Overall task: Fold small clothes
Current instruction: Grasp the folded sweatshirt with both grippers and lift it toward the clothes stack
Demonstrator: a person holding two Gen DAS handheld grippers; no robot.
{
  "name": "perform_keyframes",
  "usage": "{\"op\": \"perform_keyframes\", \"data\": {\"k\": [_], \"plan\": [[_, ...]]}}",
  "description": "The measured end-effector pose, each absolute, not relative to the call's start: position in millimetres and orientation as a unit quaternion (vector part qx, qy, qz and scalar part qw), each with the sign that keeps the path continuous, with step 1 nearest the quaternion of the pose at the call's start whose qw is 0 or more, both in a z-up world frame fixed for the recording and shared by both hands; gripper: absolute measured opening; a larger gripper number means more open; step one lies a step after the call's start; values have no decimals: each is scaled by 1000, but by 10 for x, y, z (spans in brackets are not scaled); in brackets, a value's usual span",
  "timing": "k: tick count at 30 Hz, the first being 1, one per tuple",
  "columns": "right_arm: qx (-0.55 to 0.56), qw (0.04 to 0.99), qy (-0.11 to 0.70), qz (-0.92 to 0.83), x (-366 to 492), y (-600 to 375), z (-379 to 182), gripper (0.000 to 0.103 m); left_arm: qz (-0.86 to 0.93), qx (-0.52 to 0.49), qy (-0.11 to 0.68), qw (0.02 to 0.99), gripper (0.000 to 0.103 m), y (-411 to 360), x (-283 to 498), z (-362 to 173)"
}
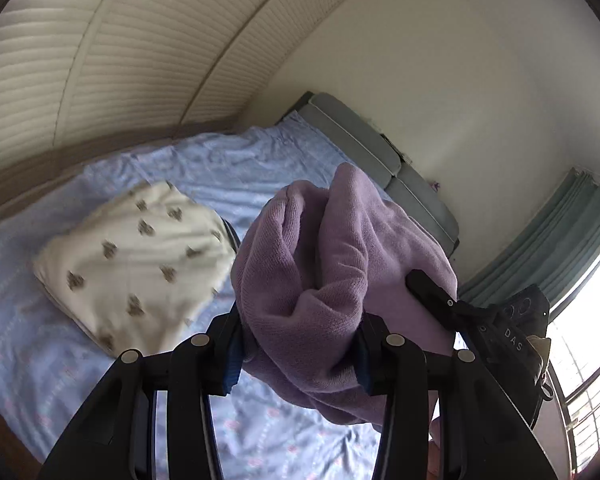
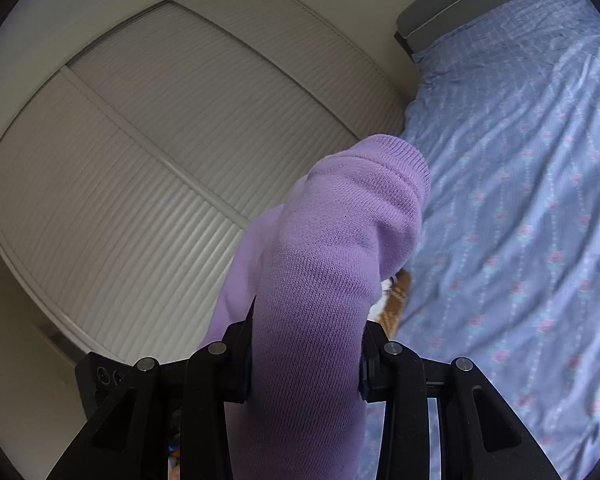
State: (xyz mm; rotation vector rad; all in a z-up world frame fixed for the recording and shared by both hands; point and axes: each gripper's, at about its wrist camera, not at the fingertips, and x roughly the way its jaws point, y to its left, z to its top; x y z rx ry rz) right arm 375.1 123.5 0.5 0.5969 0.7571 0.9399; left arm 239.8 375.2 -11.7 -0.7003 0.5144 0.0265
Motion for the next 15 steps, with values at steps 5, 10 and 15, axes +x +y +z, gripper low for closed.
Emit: {"op": "perform_keyframes", "data": {"k": [5, 10, 15], "plan": [[260, 769, 354, 464, 3926, 2203, 108, 38, 41, -343, 242, 907, 44, 4573, 2401, -169], [252, 761, 384, 458, 4072, 2784, -203, 38, 58, -365, 252, 895, 44, 5036, 2430, -554], [232, 762, 430, 425, 4166, 3040, -699, 38, 59, -395, 291, 869, 44, 5187, 2571, -1173]]}}
